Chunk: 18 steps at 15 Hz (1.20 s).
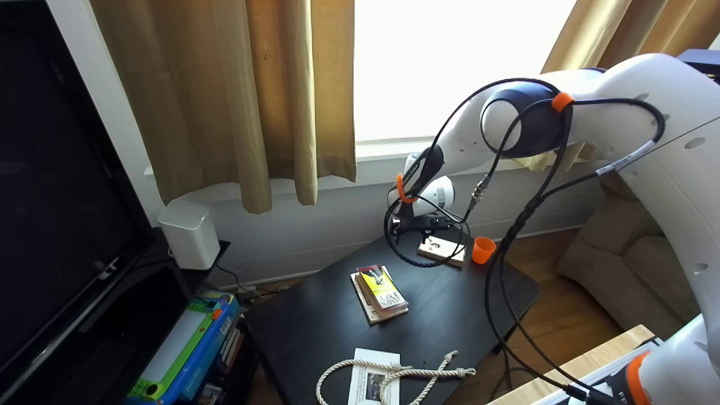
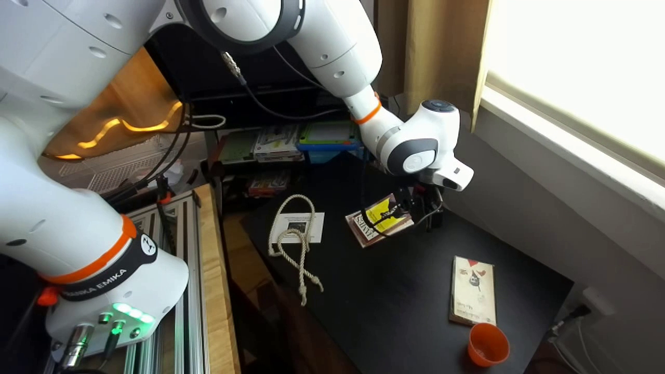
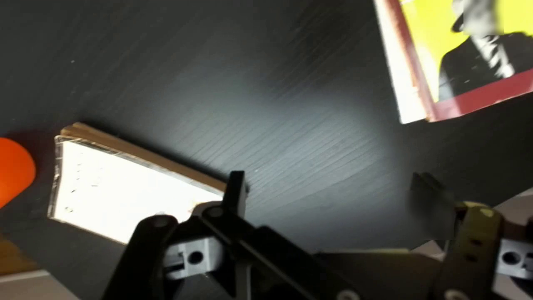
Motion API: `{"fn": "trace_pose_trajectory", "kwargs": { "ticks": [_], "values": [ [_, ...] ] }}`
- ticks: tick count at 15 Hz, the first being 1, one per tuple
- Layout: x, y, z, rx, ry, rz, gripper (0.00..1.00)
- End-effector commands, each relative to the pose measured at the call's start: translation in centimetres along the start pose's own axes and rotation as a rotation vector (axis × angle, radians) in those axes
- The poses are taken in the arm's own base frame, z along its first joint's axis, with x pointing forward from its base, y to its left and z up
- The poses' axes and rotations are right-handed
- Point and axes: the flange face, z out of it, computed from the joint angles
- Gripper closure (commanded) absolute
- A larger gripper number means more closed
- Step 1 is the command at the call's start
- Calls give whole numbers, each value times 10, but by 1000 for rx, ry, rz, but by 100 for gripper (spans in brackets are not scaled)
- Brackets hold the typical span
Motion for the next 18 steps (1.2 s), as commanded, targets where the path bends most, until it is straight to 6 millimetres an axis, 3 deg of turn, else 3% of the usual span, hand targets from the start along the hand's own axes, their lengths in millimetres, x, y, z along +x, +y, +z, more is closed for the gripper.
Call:
{"fn": "trace_pose_trajectory", "kwargs": {
  "ticks": [1,5,11,18],
  "values": [
    [20,20,22,-104,23,27,0],
    [35,35,49,-153,59,45,0],
    [41,45,90,-208,41,75,0],
    [55,49,112,-219,80,39,0]
  ]
}}
